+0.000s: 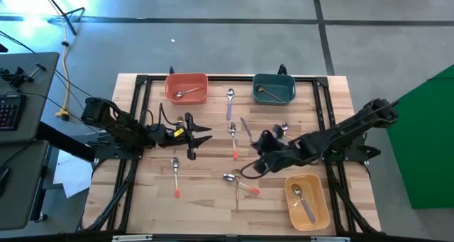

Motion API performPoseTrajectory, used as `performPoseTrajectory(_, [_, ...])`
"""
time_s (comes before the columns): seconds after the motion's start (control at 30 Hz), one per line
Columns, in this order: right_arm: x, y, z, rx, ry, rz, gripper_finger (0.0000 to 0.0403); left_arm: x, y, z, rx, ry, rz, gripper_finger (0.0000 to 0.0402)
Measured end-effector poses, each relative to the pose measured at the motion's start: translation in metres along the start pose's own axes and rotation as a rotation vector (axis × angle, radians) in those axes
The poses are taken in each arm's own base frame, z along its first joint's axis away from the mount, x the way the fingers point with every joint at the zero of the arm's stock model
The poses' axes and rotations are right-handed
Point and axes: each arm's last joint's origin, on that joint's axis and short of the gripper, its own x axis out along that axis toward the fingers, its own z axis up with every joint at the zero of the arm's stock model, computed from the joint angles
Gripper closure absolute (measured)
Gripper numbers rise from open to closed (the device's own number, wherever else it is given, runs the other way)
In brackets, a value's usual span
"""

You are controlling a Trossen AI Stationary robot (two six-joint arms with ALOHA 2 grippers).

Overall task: Sort silverware by color (type)
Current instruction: Put the violet spoon into the yellow bin

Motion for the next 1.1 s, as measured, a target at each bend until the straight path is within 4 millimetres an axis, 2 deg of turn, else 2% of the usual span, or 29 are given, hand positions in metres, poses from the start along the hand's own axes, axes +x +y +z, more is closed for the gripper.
performPoseTrajectory(0.1, [-0.016, -0.004, -0.007, 0.068, 0.235, 0.031, 0.0401, -0.005, 0.002, 0.002, 0.0, -0.003, 0.009, 0.0276])
performPoseTrajectory(0.23, [-0.042, 0.004, -0.018, 0.203, 0.511, 0.099, 0.0402, -0.011, 0.004, 0.005, -0.002, -0.015, 0.021, 0.0275])
performPoseTrajectory(0.37, [-0.07, 0.02, -0.035, 0.331, 0.678, 0.141, 0.0402, -0.015, 0.005, 0.009, -0.002, -0.03, 0.022, 0.0275])
performPoseTrajectory(0.53, [-0.105, 0.039, -0.069, 0.478, 0.864, 0.13, 0.0402, -0.016, 0.005, 0.008, 0.006, -0.013, 0.018, 0.0275])
performPoseTrajectory(0.77, [-0.14, 0.056, -0.112, 0.609, 0.959, 0.016, 0.0402, -0.016, 0.005, 0.007, 0.027, -0.007, 0.011, 0.0275])
performPoseTrajectory(0.93, [-0.147, 0.066, -0.134, 0.606, 0.97, -0.032, 0.0402, -0.016, 0.005, 0.007, 0.028, -0.001, 0.01, 0.0275])
performPoseTrajectory(1.1, [-0.148, 0.069, -0.142, 0.565, 0.967, -0.037, 0.0402, -0.016, 0.005, 0.008, 0.025, -0.01, 0.011, 0.0275])
